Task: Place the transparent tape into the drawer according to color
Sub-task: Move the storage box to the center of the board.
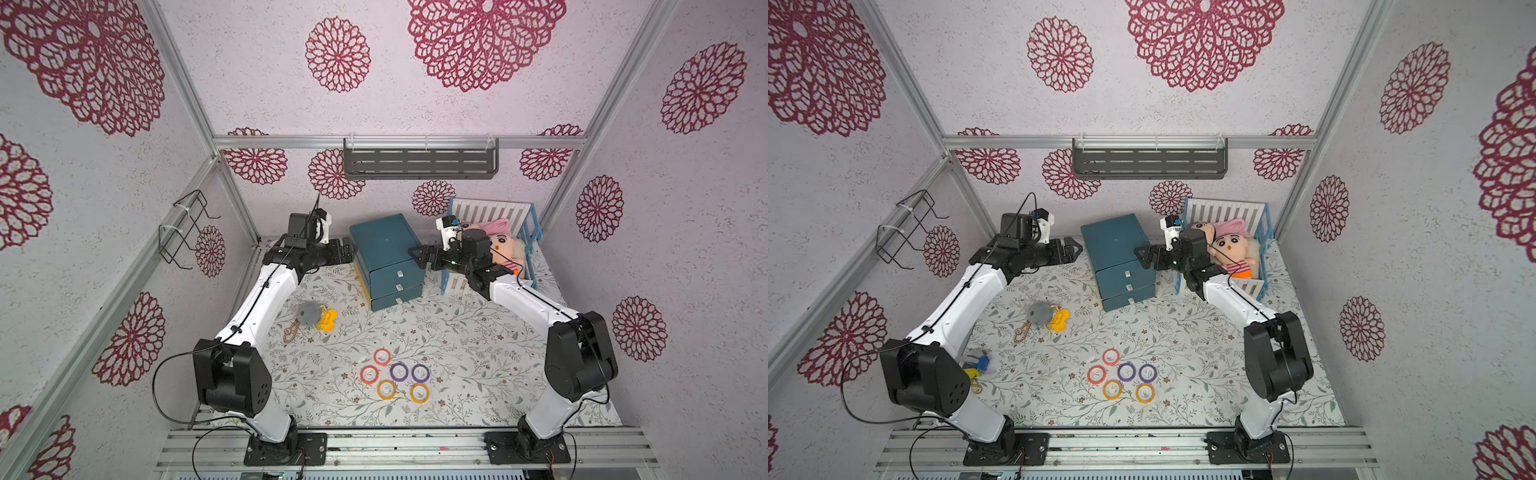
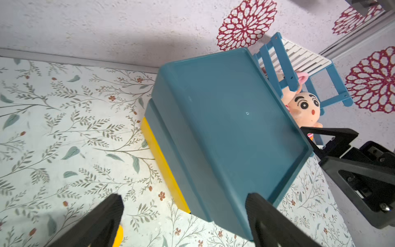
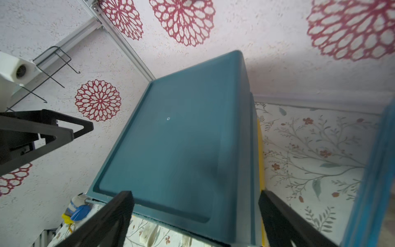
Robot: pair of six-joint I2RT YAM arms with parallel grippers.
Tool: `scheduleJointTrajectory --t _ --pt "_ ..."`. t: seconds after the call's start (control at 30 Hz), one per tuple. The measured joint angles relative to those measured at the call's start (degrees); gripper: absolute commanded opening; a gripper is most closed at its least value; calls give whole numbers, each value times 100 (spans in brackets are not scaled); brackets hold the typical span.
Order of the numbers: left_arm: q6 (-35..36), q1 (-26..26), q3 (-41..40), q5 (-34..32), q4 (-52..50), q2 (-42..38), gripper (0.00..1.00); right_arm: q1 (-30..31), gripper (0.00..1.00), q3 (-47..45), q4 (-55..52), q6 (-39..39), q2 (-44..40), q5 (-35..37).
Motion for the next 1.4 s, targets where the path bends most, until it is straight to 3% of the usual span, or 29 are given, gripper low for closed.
scheduleJointTrajectory --t 0.2,0.67,0.97,1.17,1.4 --pt "-79 81 -378 37 17 94 97 17 99 -184 149 136 -83 -319" --pt "-138 81 -378 155 31 223 97 326 99 -581 -37 142 -551 -529" --pt "-227 44 -369 306 173 221 100 437 99 -798 -675 -17 -1331 509" --pt "-354 -256 -369 612 319 221 87 800 99 -1370 -570 286 -2214 726" --pt "-527 -490 -369 817 350 251 64 1366 99 -2081 -157 868 -2297 726"
